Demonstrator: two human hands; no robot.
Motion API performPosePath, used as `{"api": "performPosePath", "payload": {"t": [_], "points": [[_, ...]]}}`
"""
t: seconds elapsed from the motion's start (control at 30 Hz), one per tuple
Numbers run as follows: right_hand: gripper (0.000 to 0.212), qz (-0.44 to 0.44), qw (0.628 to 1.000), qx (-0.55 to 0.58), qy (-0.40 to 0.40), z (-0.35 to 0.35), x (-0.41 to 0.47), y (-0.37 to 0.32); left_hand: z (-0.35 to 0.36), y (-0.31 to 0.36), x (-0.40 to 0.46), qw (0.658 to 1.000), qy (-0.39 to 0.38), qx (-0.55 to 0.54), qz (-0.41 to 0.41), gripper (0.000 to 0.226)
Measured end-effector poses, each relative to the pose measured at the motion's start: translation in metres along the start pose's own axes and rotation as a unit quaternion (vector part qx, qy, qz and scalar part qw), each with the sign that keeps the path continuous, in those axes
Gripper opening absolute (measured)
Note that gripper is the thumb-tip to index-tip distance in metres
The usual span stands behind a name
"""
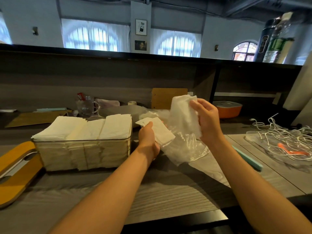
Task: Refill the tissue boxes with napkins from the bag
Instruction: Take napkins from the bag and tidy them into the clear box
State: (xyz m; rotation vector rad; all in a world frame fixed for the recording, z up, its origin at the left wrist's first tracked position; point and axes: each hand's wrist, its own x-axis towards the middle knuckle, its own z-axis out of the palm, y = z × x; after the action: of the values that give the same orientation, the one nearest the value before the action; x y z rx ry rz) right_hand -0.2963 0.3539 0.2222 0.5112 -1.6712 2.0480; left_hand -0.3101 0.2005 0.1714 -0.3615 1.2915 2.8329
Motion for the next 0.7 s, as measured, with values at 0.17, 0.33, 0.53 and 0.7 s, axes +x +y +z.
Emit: {"api": "performPosePath", "payload": {"t": [0.17, 0.33, 0.53, 0.7], "points": [[0.019, 0.143, 0.981, 0.096, -0.088, 0.0, 0.0, -0.001, 0.006, 0.001, -0.005, 0.997, -0.067, -0.036, -0.03, 0.049], [0.014, 0.169, 0.972, -0.165, -0.011, 0.011, -0.002, 0.025, 0.008, -0.004, -0.014, 0.989, -0.139, 0.053, -0.021, 0.064], [0.01, 0.131, 0.975, -0.167, 0.067, 0.012, -0.006, 0.037, 0.016, -0.015, -0.021, 0.977, -0.138, 0.16, 0.001, 0.038], [0.028, 0.098, 0.971, -0.215, 0.046, 0.024, -0.008, 0.045, 0.01, -0.016, -0.01, 0.992, -0.078, 0.101, 0.019, 0.041]]}}
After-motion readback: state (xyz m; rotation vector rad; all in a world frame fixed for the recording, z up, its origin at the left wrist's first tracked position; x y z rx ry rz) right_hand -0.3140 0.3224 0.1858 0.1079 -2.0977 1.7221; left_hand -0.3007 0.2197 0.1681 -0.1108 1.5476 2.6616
